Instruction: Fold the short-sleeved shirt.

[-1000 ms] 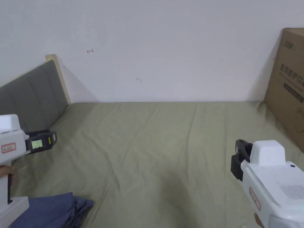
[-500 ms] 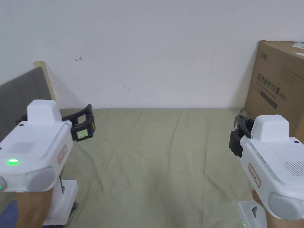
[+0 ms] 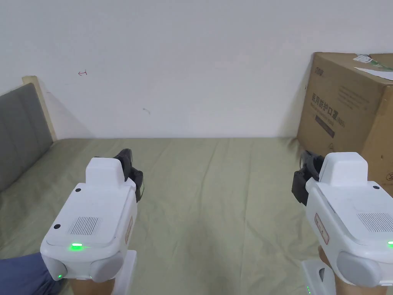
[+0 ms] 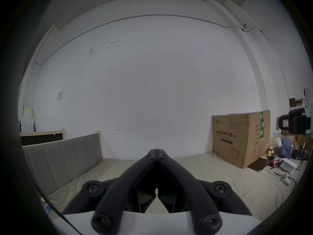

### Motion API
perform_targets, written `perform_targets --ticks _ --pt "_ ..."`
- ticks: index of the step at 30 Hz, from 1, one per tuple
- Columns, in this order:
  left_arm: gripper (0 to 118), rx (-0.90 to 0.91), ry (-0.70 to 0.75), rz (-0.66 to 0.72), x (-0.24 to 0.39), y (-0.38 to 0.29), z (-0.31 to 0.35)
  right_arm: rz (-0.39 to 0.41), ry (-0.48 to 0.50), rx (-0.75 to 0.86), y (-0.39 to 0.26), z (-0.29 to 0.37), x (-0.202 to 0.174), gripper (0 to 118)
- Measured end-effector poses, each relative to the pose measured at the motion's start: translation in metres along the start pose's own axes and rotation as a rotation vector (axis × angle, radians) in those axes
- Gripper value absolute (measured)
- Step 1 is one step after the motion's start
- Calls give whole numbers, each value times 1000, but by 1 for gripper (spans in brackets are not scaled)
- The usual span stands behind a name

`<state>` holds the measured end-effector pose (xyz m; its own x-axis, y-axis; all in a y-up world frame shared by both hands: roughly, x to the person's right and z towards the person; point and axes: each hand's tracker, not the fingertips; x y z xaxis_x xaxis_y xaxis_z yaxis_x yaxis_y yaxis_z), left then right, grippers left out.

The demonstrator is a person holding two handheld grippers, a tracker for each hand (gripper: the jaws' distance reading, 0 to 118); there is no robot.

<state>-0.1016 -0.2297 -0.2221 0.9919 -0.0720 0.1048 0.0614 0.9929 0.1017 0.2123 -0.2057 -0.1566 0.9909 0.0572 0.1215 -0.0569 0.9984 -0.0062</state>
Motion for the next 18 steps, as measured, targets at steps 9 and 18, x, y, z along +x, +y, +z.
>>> perform_targets --ticks 9,18 --pt "0 -42 -38 -18 9 -5 1 -5 -6 -5 -1 2 0 0" --pt "0 -45 -50 -10 7 -4 0 1 -3 8 6 7 -8 0"
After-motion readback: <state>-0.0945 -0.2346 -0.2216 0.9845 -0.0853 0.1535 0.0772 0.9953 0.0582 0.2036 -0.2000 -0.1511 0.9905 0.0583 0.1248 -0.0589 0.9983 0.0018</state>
